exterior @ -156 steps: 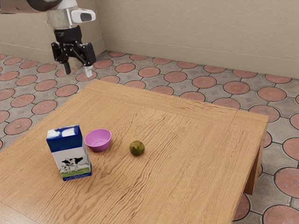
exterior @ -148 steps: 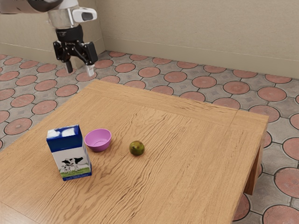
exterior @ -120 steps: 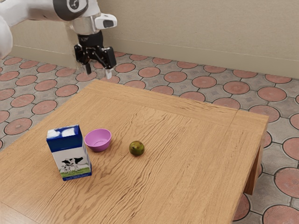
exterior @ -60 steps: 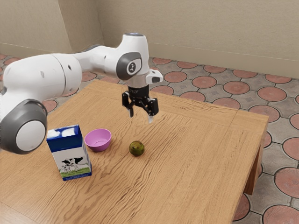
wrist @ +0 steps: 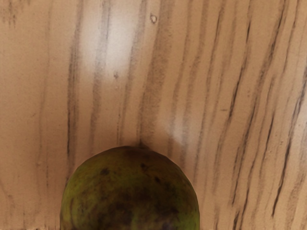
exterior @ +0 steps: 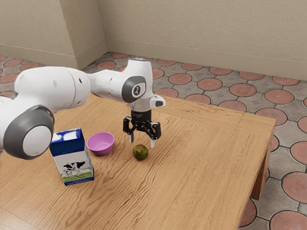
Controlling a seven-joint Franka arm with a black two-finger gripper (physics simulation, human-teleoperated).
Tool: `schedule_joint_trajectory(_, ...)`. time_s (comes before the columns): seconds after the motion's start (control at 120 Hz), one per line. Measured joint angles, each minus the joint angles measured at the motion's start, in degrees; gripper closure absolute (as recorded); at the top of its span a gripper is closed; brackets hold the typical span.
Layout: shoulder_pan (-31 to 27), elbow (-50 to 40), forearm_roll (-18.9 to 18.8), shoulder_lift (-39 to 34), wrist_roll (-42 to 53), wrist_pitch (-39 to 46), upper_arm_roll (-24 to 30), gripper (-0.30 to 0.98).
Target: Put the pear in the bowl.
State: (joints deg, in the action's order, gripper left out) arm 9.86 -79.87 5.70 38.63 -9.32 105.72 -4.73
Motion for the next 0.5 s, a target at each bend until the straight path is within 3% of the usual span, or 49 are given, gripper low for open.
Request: schedule_joint_trajectory(0.5,-0.36,-1.27,2.51,2.09,-2.87,0.77,-0.18,0.04)
